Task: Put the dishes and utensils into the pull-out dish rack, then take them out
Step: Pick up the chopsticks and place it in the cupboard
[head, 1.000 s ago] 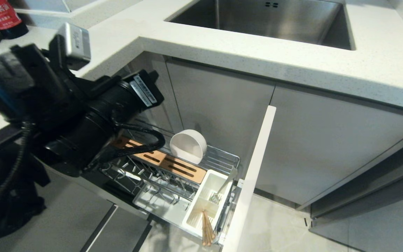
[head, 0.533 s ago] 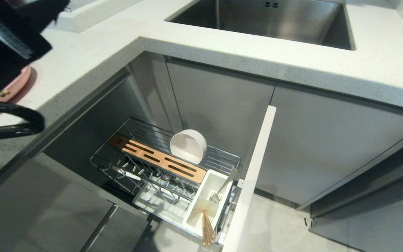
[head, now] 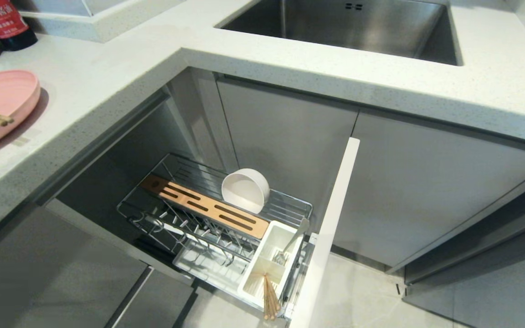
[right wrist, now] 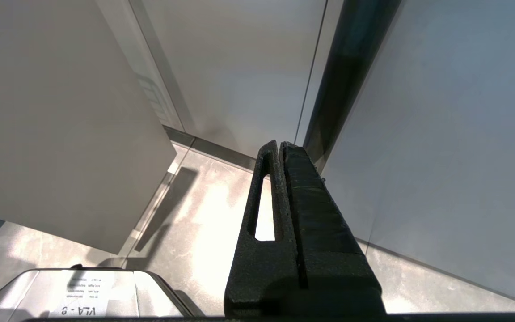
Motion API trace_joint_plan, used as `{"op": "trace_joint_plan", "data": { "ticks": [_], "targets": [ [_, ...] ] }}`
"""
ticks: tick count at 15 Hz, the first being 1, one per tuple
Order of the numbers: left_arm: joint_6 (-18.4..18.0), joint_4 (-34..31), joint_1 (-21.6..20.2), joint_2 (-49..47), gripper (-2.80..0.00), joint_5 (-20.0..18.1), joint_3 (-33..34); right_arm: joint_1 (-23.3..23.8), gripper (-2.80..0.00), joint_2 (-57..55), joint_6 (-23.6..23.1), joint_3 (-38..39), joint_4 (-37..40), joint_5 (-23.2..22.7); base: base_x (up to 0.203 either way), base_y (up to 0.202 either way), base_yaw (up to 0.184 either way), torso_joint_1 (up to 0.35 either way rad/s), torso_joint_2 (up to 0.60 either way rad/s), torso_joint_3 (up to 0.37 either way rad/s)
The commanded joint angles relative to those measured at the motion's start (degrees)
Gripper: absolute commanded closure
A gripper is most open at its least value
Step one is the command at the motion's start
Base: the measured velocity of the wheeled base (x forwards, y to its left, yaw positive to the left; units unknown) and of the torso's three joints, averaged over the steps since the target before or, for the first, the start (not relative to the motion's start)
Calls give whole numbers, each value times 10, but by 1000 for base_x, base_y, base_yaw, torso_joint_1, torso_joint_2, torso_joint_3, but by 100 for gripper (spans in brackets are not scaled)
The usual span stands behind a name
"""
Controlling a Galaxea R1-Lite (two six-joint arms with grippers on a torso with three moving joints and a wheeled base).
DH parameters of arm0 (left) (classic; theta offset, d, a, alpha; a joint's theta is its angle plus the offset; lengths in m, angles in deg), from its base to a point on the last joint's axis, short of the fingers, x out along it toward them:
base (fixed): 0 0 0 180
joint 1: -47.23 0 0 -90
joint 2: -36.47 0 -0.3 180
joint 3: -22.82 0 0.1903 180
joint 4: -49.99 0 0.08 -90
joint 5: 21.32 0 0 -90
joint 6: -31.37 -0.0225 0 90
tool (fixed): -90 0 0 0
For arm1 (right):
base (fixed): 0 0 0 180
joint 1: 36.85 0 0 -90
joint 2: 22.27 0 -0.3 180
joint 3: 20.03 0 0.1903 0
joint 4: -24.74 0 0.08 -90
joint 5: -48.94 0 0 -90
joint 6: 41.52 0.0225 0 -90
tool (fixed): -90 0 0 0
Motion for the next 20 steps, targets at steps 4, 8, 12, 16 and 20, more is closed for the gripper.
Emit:
{"op": "trace_joint_plan", "data": {
  "ticks": [4,8,12,16,20],
  "targets": [
    [-11,-393,-74,180,0,-43,-89,0,0,0,-1,0,0,0,0,0,0,0,0,0],
    [-17,-427,-119,292,0,-13,6,0,0,0,0,0,0,0,0,0,0,0,0,0],
    [-48,-433,-154,365,0,32,120,0,0,0,-1,0,0,0,0,0,0,0,0,0],
    [-37,-394,-159,447,0,80,246,0,0,0,-1,0,0,0,0,0,0,0,0,0],
    [-42,-241,-158,450,0,107,415,0,0,0,-1,0,0,0,0,0,0,0,0,0]
  ]
}}
